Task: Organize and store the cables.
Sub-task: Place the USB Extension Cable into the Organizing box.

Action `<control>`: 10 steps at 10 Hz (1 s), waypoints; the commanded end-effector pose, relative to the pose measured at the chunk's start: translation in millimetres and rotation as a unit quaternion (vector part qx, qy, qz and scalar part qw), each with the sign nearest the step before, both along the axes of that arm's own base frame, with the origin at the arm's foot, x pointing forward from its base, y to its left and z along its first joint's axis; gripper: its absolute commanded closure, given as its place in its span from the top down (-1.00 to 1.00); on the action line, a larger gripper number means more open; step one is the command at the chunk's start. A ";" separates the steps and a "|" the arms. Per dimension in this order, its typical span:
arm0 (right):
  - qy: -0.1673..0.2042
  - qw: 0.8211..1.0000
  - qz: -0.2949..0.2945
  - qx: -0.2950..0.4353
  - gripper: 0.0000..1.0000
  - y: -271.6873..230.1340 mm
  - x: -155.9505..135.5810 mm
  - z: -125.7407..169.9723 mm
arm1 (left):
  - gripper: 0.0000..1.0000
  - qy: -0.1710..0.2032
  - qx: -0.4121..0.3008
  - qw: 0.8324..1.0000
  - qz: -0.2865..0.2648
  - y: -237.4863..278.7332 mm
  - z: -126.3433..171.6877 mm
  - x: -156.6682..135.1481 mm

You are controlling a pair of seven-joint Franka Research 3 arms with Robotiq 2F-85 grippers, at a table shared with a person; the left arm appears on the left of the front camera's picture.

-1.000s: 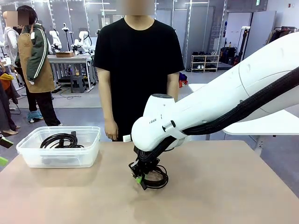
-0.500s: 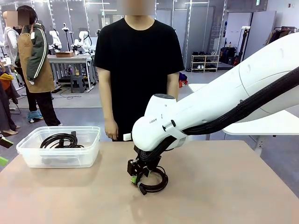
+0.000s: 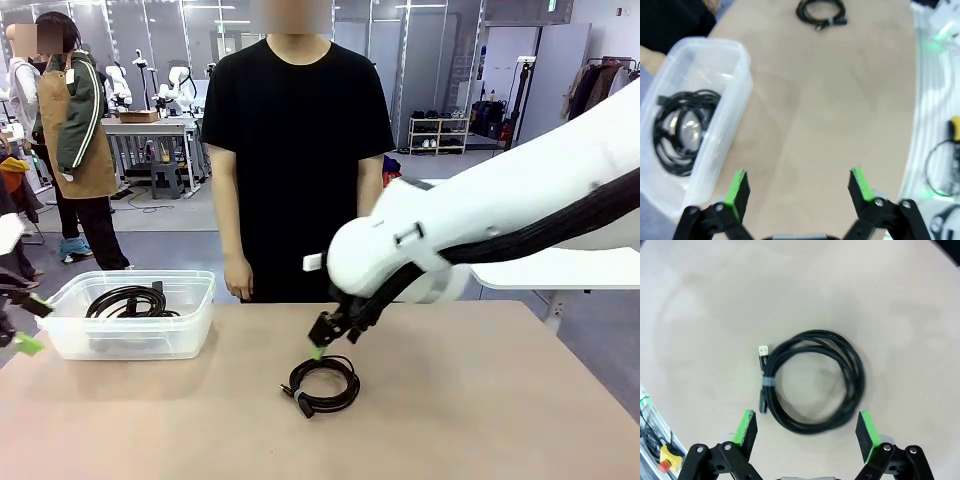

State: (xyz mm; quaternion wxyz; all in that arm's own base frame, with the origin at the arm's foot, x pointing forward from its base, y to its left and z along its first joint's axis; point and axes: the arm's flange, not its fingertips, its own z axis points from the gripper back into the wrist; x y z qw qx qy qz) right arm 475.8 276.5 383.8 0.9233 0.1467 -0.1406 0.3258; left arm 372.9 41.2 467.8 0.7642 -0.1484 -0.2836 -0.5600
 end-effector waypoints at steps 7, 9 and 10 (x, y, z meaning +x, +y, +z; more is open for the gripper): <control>-0.157 0.976 0.103 0.108 1.00 -271.7 -88.2 38.3 | 1.00 0.099 0.057 0.988 0.099 -217.2 20.4 5.2; -0.174 0.972 0.086 0.134 1.00 -329.4 -106.3 33.4 | 1.00 0.105 0.055 0.981 0.152 -273.9 10.6 14.0; -0.185 0.970 0.084 0.135 1.00 -352.8 -118.0 30.0 | 1.00 0.097 0.063 0.977 0.178 -300.7 6.0 17.4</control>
